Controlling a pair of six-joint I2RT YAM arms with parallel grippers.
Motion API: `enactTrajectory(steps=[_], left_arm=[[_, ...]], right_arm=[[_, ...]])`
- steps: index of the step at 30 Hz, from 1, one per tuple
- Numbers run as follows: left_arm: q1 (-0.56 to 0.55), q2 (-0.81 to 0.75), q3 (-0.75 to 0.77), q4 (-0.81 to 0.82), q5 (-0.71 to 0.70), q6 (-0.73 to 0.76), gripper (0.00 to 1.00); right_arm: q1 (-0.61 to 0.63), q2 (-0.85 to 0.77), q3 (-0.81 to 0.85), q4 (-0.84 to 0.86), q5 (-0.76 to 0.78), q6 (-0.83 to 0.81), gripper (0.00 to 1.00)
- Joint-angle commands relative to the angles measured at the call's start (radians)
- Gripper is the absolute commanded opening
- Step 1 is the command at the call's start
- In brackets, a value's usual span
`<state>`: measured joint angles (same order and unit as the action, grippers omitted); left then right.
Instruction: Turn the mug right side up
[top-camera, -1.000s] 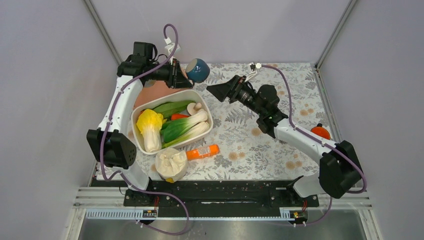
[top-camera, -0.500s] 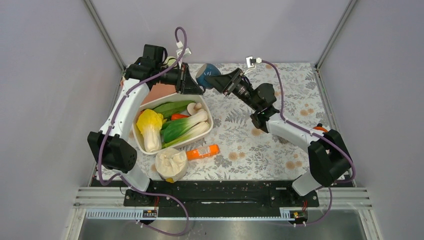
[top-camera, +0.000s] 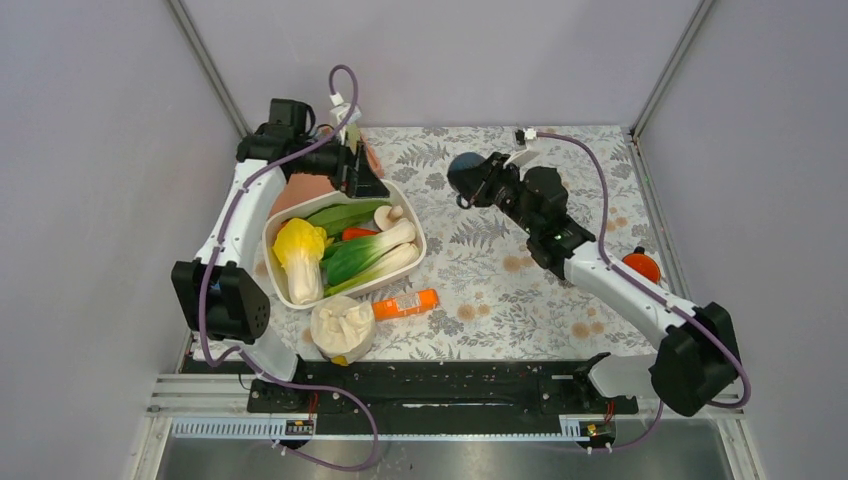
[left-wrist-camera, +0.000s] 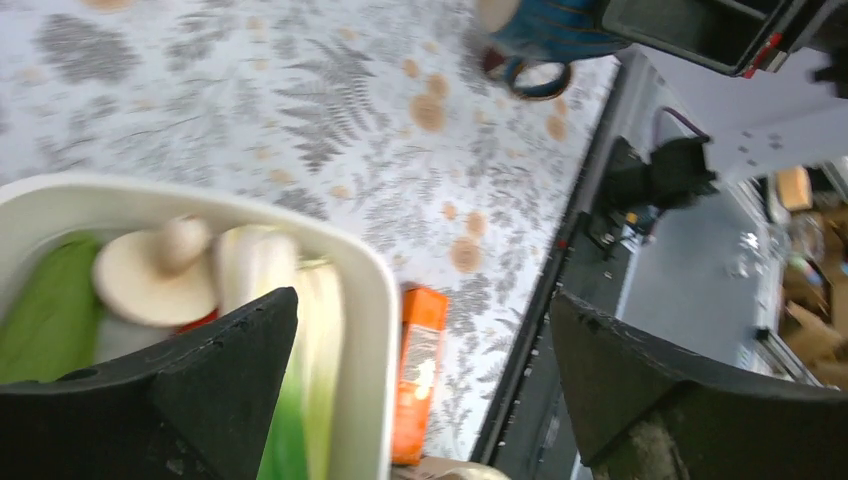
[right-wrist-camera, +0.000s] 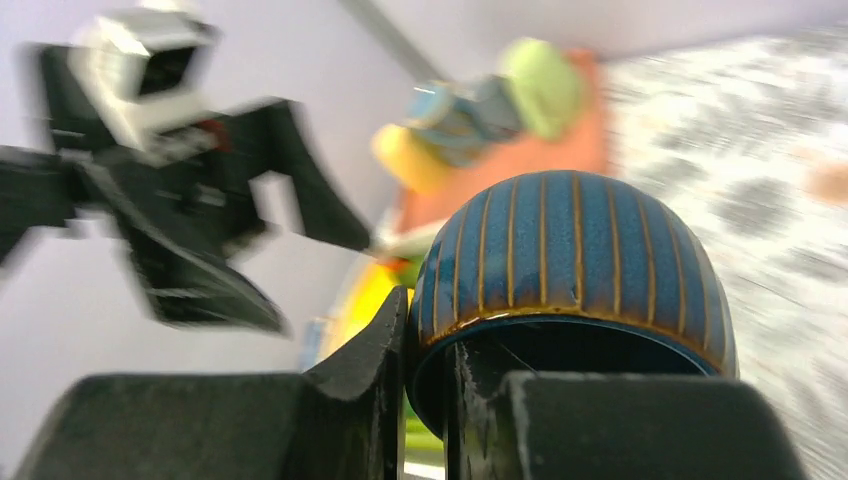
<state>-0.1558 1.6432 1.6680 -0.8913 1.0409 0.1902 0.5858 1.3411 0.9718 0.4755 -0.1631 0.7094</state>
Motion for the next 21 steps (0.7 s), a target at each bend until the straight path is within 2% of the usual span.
enactTrajectory(steps=[1, 3, 6, 9, 14, 21], left_arm=[[0.115, -0.021, -0.001, -0.011, -0.081, 0.081, 0.99], [0.153, -0.019, -0.007, -0.03, -0.137, 0.116, 0.99], [0.208, -0.02, -0.026, -0.035, -0.229, 0.153, 0.99], [0.241, -0.019, -0.035, -0.035, -0.319, 0.177, 0.99], [0.279, -0.029, -0.052, -0.036, -0.374, 0.209, 0.99], [0.298, -0.058, -0.094, -0.036, -0.412, 0.27, 0.99]], right_arm=[[-0.009, -0.091, 0.1, -0.546, 0.271, -0.343, 0.0], [-0.01, -0.059, 0.138, -0.757, 0.34, -0.401, 0.0], [-0.01, 0.004, 0.176, -1.035, 0.357, -0.433, 0.0], [-0.01, 0.066, 0.175, -1.167, 0.305, -0.446, 0.0], [-0.06, 0.171, 0.129, -1.199, 0.131, -0.465, 0.0], [-0.088, 0.242, 0.095, -1.196, 0.134, -0.468, 0.0]])
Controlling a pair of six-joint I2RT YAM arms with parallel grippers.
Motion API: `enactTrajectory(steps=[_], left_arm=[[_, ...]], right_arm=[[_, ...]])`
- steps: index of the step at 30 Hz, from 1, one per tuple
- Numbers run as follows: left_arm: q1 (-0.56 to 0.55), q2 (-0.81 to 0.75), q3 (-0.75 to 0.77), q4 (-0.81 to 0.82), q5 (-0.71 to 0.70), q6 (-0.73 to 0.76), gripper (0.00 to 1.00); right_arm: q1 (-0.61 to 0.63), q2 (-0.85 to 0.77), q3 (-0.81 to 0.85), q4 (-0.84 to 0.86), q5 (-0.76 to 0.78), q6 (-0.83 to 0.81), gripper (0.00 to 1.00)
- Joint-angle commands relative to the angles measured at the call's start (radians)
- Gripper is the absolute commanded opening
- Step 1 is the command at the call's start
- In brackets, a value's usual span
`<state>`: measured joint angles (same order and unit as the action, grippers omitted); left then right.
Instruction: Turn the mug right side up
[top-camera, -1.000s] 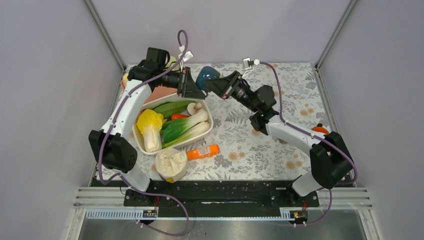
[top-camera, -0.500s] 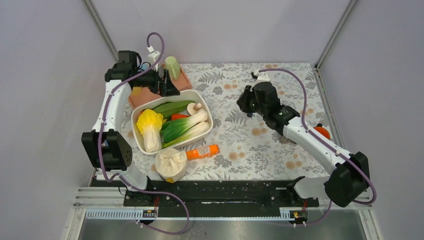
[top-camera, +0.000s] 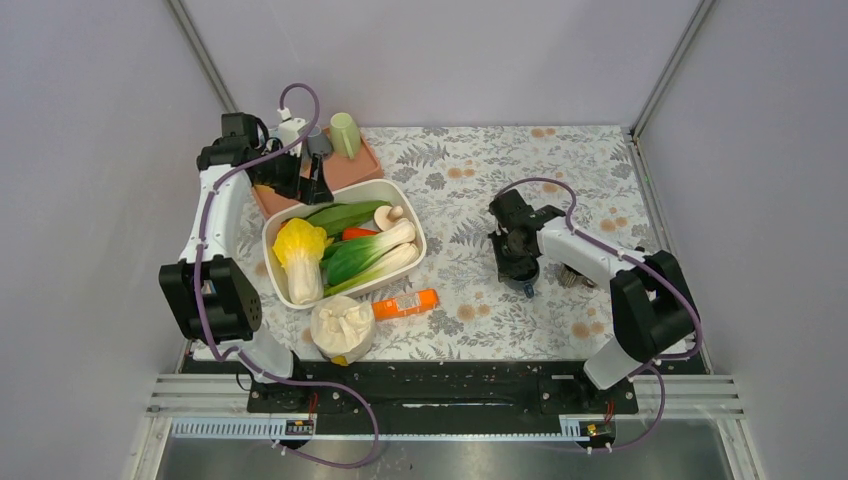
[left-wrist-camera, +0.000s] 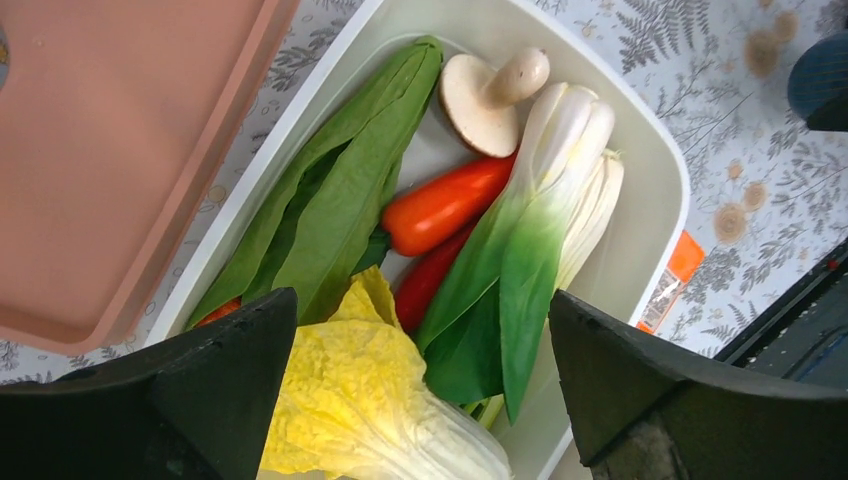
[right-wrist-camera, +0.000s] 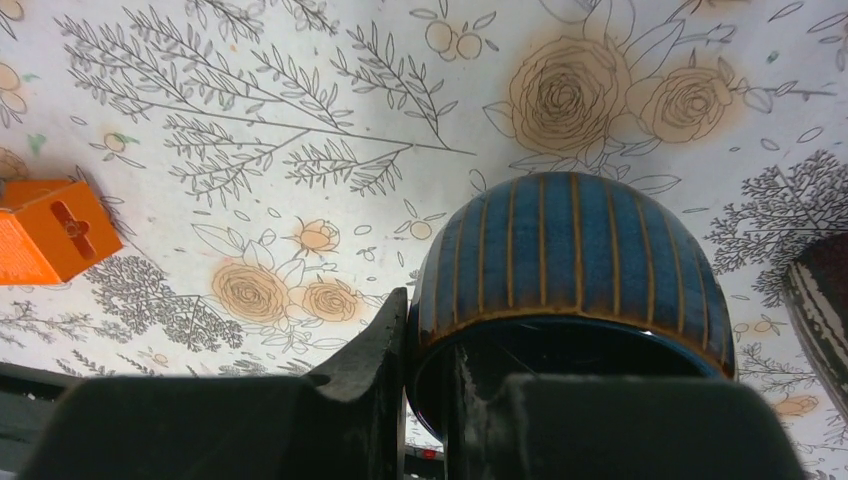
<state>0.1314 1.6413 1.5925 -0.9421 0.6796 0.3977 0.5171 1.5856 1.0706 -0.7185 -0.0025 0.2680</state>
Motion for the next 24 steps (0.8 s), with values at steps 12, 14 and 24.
enactTrajectory(steps=[12, 14, 24], left_arm=[[0.073, 0.008, 0.004, 0.017, -0.132, 0.129, 0.98], [0.087, 0.017, 0.017, 0.019, -0.139, 0.134, 0.98], [0.119, 0.116, 0.144, 0.147, -0.263, 0.032, 0.98]], right_arm=[[-0.096, 0.03, -0.096, 0.094, -0.079, -0.029, 0.15], [-0.103, 0.023, -0.106, 0.102, -0.078, -0.026, 0.23], [-0.103, -0.137, -0.087, 0.042, -0.031, -0.044, 0.74]])
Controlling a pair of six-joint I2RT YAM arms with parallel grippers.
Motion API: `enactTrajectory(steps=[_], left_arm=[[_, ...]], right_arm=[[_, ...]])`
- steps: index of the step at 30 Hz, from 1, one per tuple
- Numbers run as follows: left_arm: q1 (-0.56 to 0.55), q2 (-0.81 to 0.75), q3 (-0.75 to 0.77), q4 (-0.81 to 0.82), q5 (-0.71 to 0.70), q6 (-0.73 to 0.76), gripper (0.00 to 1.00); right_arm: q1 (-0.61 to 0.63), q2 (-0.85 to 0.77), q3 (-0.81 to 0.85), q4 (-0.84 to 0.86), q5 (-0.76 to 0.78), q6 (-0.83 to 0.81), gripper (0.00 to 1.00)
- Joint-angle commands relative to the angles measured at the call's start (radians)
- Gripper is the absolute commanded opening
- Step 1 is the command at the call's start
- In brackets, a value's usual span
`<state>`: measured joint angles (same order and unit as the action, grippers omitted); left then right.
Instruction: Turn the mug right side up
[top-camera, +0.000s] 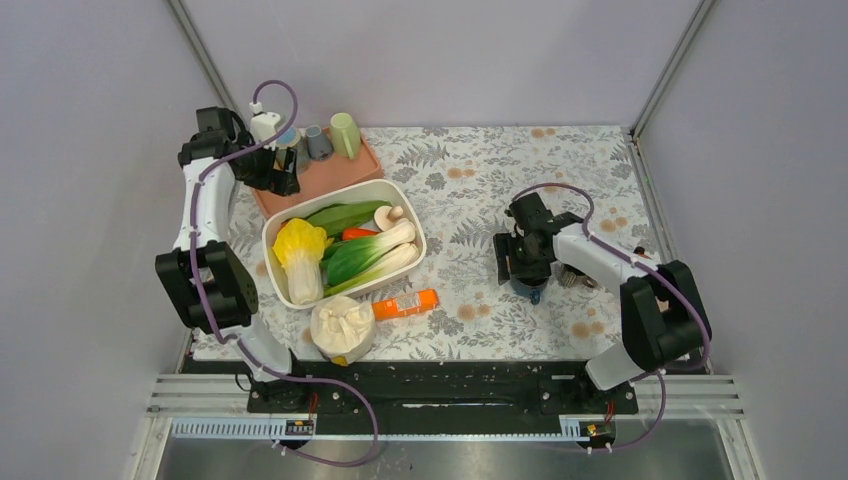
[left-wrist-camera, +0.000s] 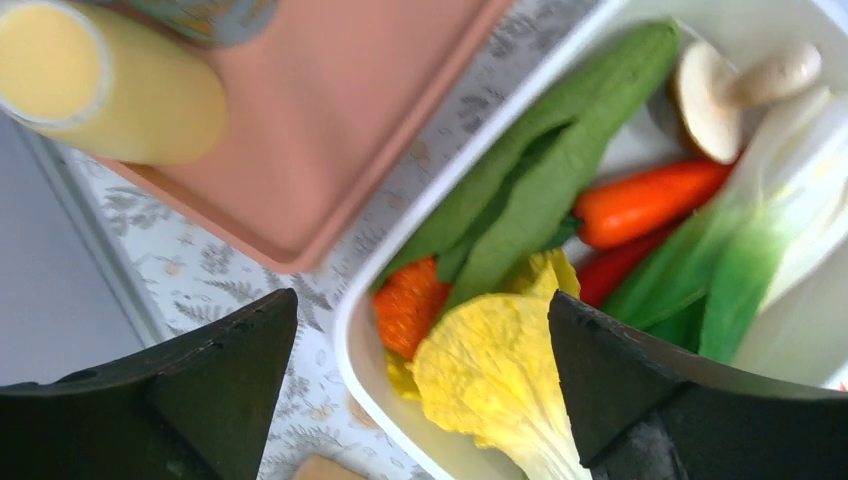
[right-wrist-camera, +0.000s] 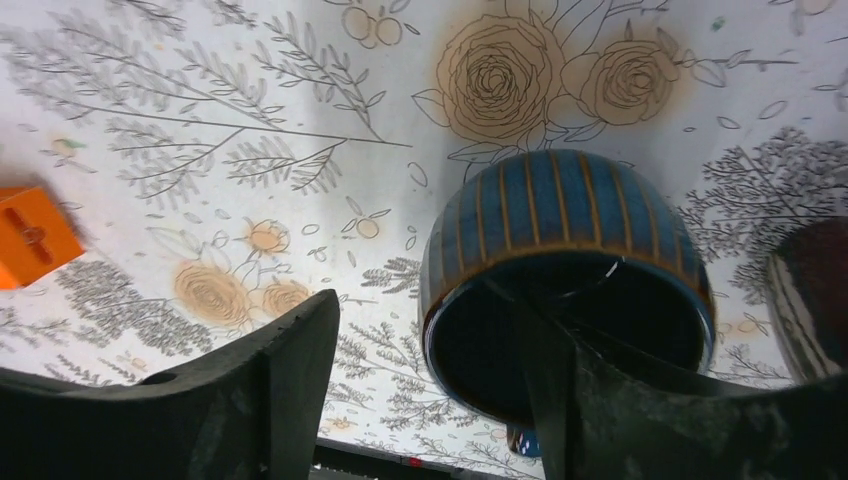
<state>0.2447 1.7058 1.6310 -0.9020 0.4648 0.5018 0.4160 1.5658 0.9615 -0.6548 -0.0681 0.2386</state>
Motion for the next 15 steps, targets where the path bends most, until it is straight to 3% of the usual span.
enactTrajectory(steps=[1, 3, 9, 12, 15], left_arm=[[0.002, 0.073, 0.132, 0.116, -0.023, -0.116, 0.97], [-0.024, 0.107, 0.161, 0.165, -0.008, -0.208, 0.95], [-0.22, 0.239, 0.204, 0.392, -0.305, -0.373, 0.95], [-0.291, 0.365, 0.321, 0.41, -0.403, -0.397, 0.99], [-0.321, 0.531, 0.532, 0.391, -0.537, -0.425, 0.99]], right_arm=[[-0.002, -0.138, 0.028, -0.024, 0.043, -0.015, 0.75], [-0.003, -0.169, 0.041, -0.028, 0.059, -0.012, 0.75], [-0.002, -0.235, 0.061, -0.007, 0.159, 0.004, 0.76], [-0.002, -0.272, 0.045, 0.006, 0.199, 0.007, 0.76], [-0.003, -0.3, 0.027, 0.012, 0.203, 0.007, 0.76]])
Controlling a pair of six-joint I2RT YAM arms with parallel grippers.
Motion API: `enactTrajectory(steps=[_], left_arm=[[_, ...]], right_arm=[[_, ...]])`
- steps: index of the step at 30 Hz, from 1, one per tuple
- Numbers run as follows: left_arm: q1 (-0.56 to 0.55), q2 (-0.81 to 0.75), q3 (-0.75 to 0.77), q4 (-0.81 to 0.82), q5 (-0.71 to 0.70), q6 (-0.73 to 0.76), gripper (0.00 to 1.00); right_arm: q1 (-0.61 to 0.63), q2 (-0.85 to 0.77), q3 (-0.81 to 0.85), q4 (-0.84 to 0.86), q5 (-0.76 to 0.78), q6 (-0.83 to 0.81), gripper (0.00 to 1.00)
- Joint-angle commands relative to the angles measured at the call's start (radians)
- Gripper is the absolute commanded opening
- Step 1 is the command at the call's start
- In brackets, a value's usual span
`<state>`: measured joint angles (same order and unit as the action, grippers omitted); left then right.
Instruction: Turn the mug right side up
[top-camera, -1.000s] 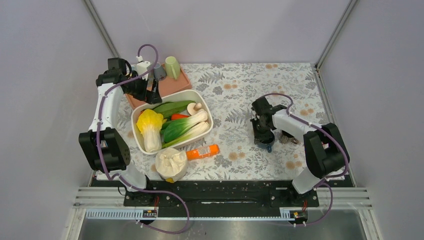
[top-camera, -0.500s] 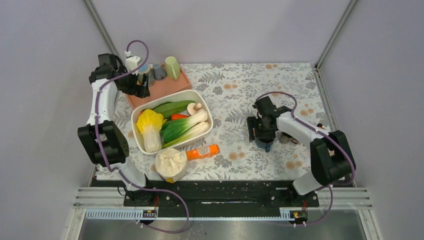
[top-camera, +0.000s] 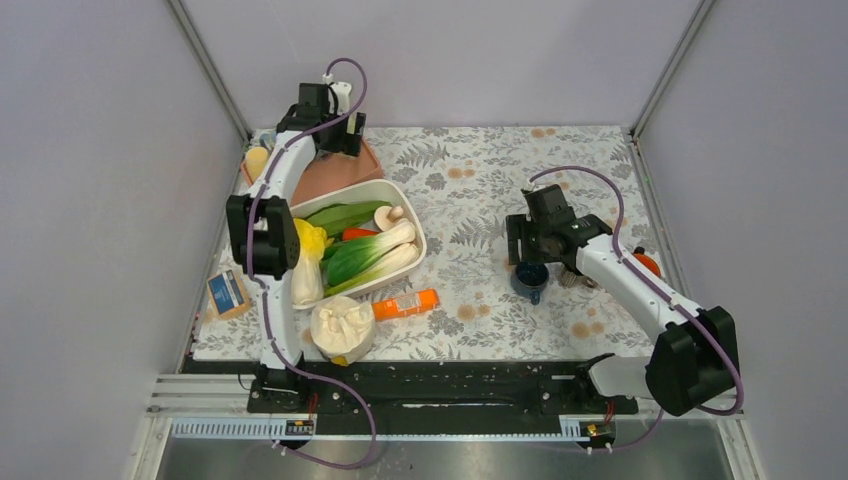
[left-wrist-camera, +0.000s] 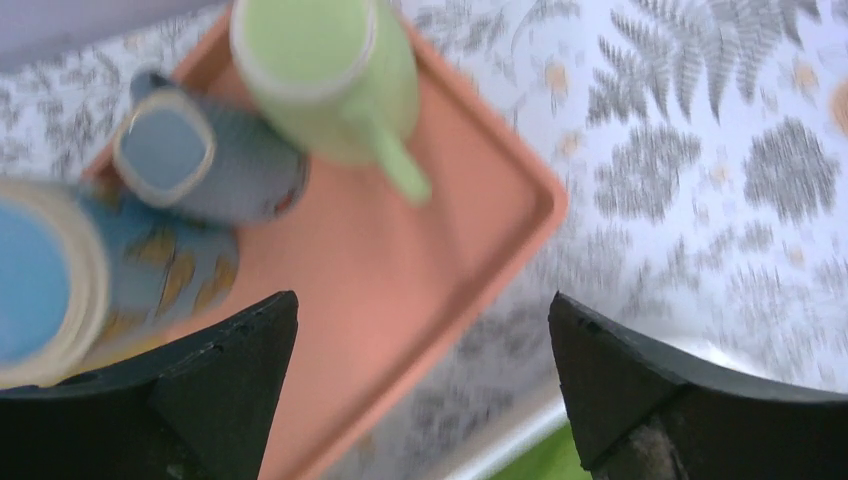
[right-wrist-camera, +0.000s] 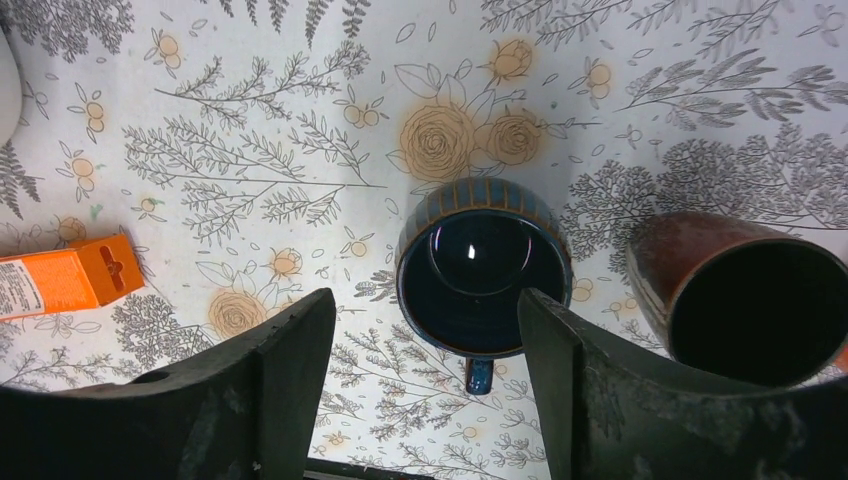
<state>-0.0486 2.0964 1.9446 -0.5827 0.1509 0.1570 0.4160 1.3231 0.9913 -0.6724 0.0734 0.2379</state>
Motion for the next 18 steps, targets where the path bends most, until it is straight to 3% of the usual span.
enactTrajectory(steps=[1, 5, 12, 15, 18], left_arm=[[-0.031, 0.191, 0.282, 0.06, -0.259, -0.086, 0.99], [-0.037, 0.337, 0.422, 0.079, -0.338, -0.073, 0.92], [-0.054, 0.378, 0.406, 0.148, -0.355, -0.018, 0.76], [-0.056, 0.392, 0.409, 0.151, -0.357, -0.004, 0.6], [-0.055, 0.39, 0.391, 0.14, -0.314, 0.0, 0.53]], right_arm=[[-0.002, -0.066, -0.01, 0.031, 0.058, 0.009, 0.76], [-0.002, -0.102, -0.044, 0.031, 0.053, 0.01, 0.76], [-0.002, -0.148, -0.051, 0.022, 0.067, 0.001, 0.76], [-0.002, -0.163, -0.038, 0.017, 0.072, -0.009, 0.76], [-0.002, -0.18, -0.039, 0.014, 0.072, -0.015, 0.76]])
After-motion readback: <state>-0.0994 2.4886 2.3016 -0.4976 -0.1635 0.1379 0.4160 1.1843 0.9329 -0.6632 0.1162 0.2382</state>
